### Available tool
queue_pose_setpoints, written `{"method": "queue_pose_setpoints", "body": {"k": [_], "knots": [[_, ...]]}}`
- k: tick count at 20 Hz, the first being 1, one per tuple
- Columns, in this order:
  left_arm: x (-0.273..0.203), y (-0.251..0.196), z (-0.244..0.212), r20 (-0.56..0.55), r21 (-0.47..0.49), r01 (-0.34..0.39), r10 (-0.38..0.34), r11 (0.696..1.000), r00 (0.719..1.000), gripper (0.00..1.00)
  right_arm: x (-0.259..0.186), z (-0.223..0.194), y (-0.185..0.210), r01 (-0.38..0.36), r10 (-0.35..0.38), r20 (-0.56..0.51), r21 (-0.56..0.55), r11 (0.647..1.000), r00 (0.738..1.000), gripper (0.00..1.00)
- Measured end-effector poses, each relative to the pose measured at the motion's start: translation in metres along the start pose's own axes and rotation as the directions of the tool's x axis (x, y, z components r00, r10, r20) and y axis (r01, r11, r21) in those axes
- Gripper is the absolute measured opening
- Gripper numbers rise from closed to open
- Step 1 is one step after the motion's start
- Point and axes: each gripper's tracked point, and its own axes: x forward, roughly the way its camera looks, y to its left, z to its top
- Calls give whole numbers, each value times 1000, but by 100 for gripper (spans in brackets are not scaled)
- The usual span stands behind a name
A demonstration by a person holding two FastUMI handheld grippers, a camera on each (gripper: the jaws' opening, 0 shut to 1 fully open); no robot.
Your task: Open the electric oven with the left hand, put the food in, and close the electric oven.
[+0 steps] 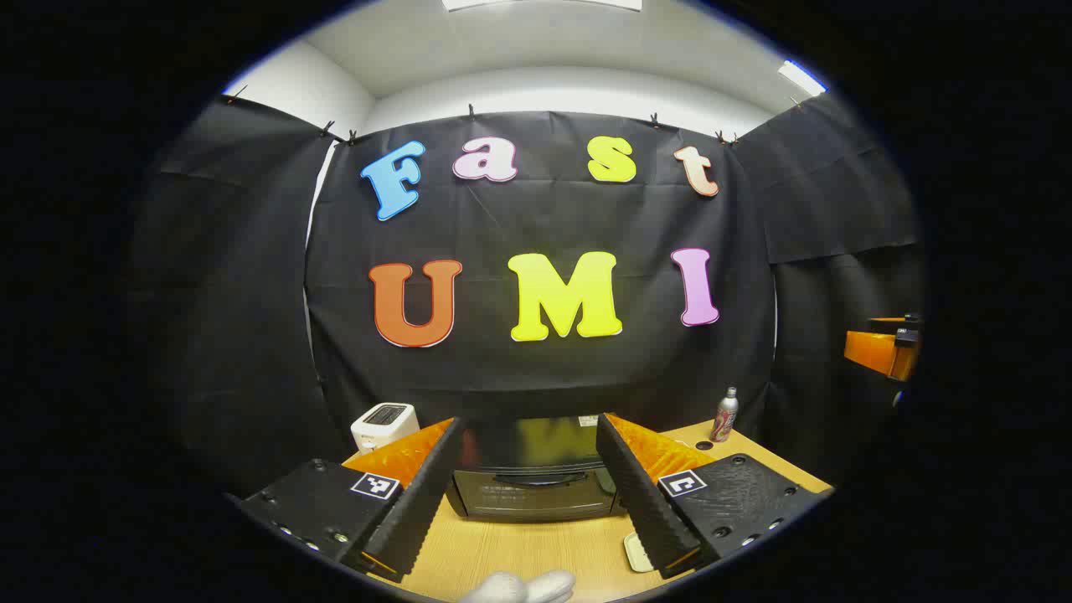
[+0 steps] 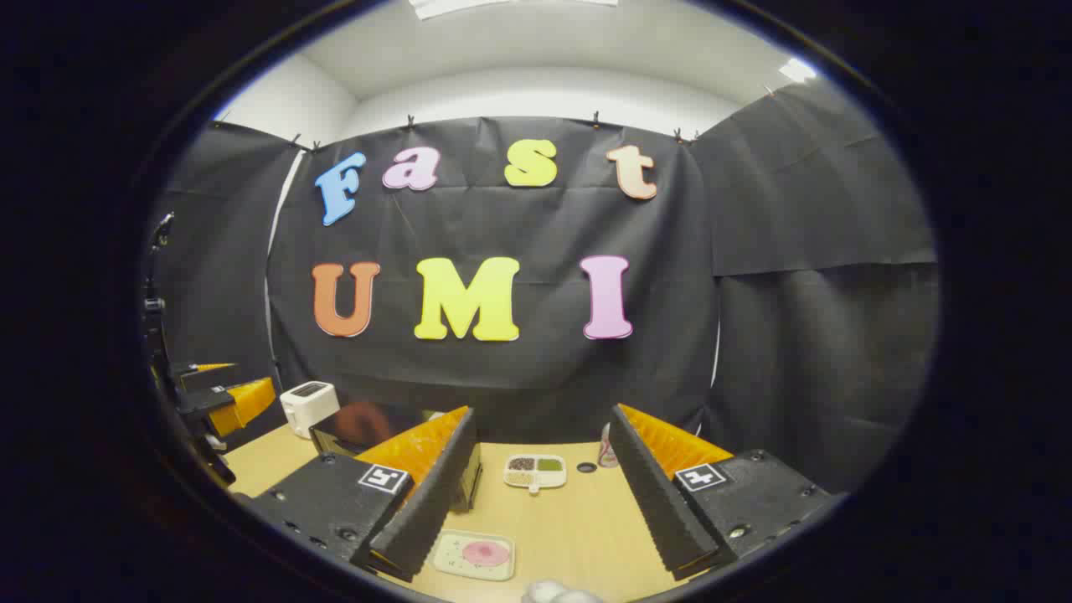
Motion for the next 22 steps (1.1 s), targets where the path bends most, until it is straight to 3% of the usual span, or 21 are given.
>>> {"method": "queue_pose_setpoints", "body": {"k": [14,22], "knots": [[23,-1,-16,-11,14,-14,14,1000,1000,96,6,-1,2,-7,7,-13,-12,1000,1000,96],[88,-15,-87,-106,-16,16,-18,1000,994,96,2,-5,-11,30,-31,-55,-21,999,998,96]]}}
